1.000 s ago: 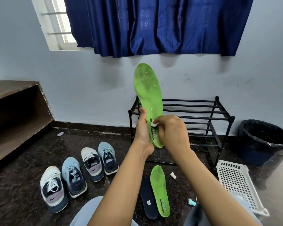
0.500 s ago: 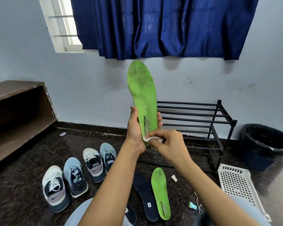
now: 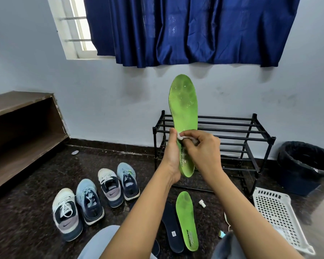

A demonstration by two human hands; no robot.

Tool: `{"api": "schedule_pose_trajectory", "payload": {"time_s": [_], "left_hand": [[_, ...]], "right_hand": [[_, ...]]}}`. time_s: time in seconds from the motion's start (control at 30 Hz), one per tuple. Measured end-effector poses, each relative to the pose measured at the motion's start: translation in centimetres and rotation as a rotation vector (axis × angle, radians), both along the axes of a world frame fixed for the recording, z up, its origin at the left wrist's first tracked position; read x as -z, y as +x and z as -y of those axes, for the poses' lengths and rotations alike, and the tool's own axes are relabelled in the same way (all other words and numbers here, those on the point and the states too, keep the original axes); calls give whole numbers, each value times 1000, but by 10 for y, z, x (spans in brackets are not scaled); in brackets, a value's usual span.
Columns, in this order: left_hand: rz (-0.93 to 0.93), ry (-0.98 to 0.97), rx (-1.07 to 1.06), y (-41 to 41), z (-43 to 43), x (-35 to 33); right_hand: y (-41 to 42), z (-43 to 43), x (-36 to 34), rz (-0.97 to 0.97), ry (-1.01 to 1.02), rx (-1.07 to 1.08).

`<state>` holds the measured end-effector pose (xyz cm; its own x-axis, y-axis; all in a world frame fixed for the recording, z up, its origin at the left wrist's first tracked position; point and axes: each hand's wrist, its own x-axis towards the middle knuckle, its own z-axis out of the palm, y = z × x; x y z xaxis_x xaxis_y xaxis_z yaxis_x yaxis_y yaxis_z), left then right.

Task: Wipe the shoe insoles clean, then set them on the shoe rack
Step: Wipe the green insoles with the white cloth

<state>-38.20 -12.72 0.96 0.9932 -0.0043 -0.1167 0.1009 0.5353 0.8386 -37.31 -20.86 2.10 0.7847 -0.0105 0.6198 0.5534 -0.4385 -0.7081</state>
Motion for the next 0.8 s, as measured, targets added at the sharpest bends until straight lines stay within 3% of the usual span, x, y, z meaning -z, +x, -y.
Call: {"api": "schedule_pose_trajectory", "payload": {"time_s": [0.37,0.63,0.8], "left_hand": [[85,-124,-31,11,-51,-10],[44,-90,-24,3,-25,-2],[-20,-112,6,-2,-7,4]], "right_hand": [[-31,-9,14,-44,-297,-337],[-19,-15,6,66,-61,-84],[-9,-10,-1,46,-76,18]]}}
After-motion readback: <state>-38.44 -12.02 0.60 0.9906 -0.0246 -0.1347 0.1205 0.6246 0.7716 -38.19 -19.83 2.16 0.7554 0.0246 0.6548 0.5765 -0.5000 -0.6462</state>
